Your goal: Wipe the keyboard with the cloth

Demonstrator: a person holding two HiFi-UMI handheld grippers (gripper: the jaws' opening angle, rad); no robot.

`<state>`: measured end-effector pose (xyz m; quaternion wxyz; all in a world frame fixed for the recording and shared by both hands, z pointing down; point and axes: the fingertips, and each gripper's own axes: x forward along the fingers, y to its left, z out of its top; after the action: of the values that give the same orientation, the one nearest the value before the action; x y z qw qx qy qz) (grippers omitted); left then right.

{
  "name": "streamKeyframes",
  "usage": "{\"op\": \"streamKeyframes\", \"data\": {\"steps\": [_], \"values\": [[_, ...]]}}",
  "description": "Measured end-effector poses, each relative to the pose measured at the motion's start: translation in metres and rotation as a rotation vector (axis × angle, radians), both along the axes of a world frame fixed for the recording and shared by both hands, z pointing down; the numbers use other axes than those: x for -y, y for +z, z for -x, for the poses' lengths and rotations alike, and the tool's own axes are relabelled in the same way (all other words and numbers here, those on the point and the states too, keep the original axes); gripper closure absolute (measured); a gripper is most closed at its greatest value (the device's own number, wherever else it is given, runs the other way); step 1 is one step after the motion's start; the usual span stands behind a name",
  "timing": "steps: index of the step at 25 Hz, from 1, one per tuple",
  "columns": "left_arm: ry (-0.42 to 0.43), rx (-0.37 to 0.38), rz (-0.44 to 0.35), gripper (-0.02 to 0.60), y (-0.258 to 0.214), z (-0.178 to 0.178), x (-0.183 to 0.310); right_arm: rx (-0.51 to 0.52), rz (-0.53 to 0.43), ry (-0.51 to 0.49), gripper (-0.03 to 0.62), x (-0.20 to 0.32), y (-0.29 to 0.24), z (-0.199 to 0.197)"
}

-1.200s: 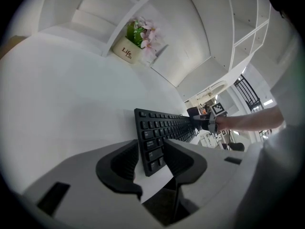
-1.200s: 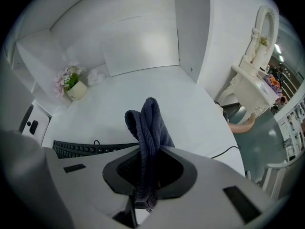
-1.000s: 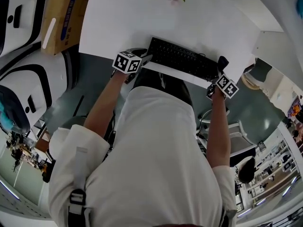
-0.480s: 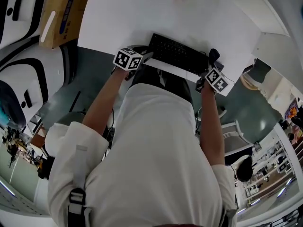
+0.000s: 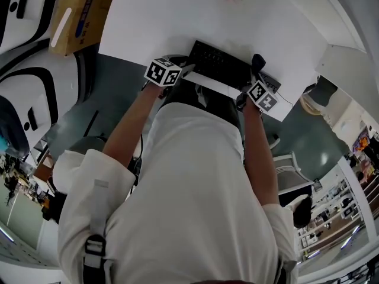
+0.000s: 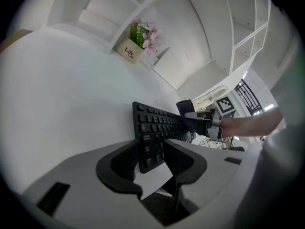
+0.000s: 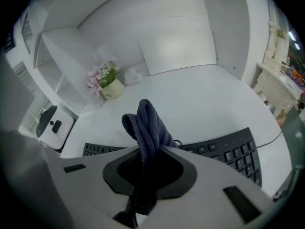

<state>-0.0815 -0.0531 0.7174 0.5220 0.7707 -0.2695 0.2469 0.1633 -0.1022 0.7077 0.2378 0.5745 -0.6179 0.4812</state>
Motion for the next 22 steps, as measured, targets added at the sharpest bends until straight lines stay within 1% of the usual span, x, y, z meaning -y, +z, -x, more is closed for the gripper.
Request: {"op": "streamKeyframes", "data": {"steps": [3, 7, 9, 14, 22], "values": [[0.004, -0.008, -0.004, 0.425, -0.001, 0.000, -0.001, 0.019, -0.010, -0.062, 0.531, 0.004, -0.001, 0.027], [0.004, -0.019, -0.003, 0.425, -0.001, 0.000, -0.003, 0.070, -0.026, -0.148, 0.531, 0.008, 0.000, 0.067], [0.007, -0.025, 0.000, 0.425, -0.001, -0.002, -0.006, 0.072, -0.030, -0.183, 0.531, 0.008, -0.001, 0.083], [0.010, -0.036, 0.003, 0.425, -0.002, -0.003, -0.008, 0.109, -0.039, -0.211, 0.531, 0.011, -0.003, 0.105], [-0.006, -0.048, -0.001, 0.425, -0.005, 0.000, -0.011, 0.199, -0.050, -0.303, 0.531, 0.015, -0.007, 0.151]]}}
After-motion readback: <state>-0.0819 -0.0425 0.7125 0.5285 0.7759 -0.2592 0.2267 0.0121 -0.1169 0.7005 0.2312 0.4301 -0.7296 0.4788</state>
